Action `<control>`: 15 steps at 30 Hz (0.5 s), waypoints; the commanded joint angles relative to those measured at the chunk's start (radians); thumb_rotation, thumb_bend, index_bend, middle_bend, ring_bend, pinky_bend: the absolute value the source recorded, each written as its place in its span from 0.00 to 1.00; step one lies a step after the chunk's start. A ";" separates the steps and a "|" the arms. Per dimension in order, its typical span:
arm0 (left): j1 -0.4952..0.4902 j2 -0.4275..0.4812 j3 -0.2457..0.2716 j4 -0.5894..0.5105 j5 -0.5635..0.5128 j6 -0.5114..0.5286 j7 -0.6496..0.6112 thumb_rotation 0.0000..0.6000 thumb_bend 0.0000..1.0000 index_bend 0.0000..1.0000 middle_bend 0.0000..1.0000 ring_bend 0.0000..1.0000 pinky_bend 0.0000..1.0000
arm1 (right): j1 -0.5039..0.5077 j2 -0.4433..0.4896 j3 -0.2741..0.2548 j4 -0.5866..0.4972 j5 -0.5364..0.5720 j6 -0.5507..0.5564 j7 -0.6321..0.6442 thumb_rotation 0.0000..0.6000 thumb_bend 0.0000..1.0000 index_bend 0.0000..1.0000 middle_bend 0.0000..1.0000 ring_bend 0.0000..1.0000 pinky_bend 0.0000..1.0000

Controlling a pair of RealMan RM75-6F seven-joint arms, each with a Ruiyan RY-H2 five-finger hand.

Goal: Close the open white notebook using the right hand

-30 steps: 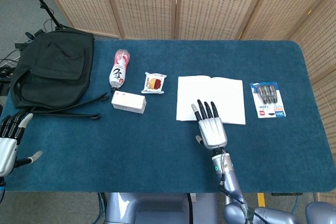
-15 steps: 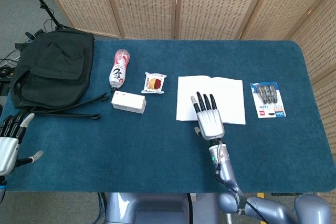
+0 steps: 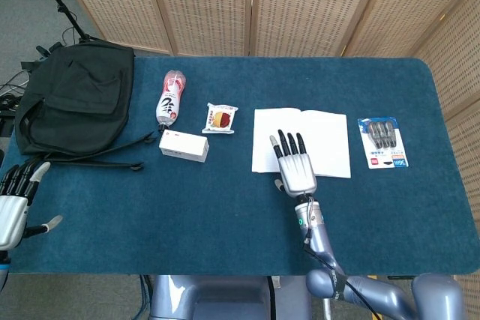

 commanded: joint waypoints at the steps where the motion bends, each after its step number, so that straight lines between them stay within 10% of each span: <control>1: 0.000 0.000 -0.001 0.000 0.000 0.000 -0.001 0.92 0.06 0.00 0.00 0.00 0.00 | 0.007 -0.007 -0.001 0.022 0.010 -0.008 0.014 1.00 0.20 0.00 0.00 0.00 0.00; 15: 0.000 0.000 0.001 0.000 0.002 0.002 -0.003 0.92 0.06 0.00 0.00 0.00 0.00 | 0.035 -0.021 0.002 0.084 0.033 -0.028 0.037 1.00 0.20 0.00 0.00 0.00 0.00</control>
